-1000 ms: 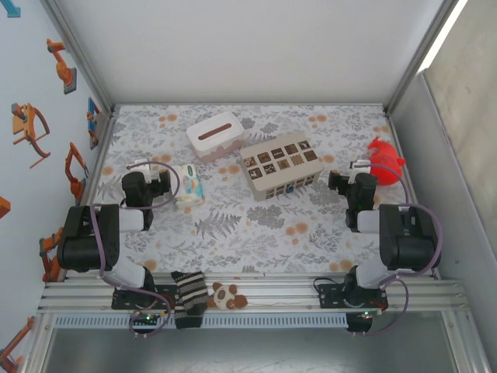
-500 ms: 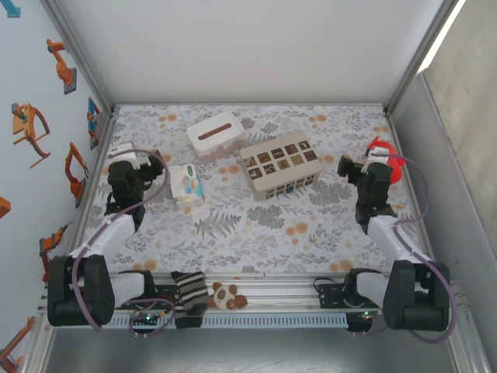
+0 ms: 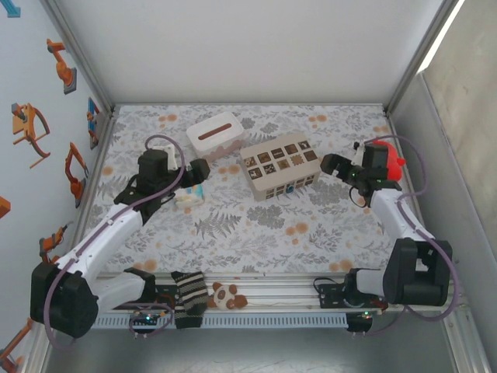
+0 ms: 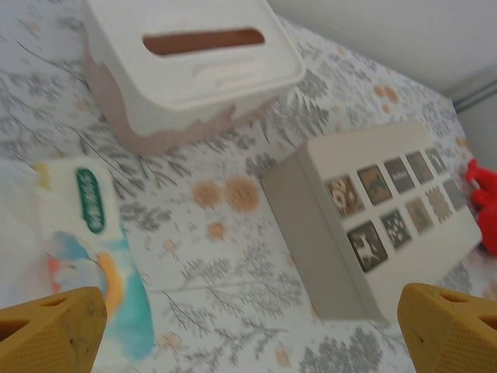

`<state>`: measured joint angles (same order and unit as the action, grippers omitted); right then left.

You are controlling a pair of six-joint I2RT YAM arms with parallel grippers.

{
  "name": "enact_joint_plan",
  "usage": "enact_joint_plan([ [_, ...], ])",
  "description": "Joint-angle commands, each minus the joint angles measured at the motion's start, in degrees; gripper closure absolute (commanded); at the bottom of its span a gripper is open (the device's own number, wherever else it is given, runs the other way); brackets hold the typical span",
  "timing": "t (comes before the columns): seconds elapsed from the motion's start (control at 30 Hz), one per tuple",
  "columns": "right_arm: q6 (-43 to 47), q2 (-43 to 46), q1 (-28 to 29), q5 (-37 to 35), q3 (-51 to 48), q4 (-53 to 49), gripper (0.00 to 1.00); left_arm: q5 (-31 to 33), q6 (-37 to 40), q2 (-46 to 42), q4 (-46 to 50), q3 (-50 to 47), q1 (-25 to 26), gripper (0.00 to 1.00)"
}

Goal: Unlock a padlock with a key

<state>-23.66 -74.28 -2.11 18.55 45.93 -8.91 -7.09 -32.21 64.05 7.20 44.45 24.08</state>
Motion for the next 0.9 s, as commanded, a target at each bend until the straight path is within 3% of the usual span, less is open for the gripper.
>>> enact_joint_plan([
  [0.0, -1.5, -1.2, 0.0, 4.7, 1.3, -2.7, 0.0, -3.3, -6.6, 0.6, 2.1, 0.6, 3.0, 0.04],
  [0.2, 1.6, -12.1, 0.1, 9.3, 8.1, -4.2, 0.02, -6.1, -13.8, 10.2, -3.1, 4.3, 8.4, 0.04],
  [0.4, 3.1, -21.0, 2.1, 11.2, 15.3, -5.2, 0.03, -8.2, -18.1, 19.3, -6.9, 8.0, 10.3, 0.04],
  [0.67, 4.1, -26.4, 7.3, 12.4, 20.8, -6.9, 0.03, -10.3, -18.6, 26.4, -5.5, 14.0, 9.9, 0.04],
  [0.87, 4.4, -25.8, 12.6, 12.4, 20.8, -8.4, 0.03, -4.8, -14.4, 23.1, 0.2, 15.8, 7.1, 0.04],
])
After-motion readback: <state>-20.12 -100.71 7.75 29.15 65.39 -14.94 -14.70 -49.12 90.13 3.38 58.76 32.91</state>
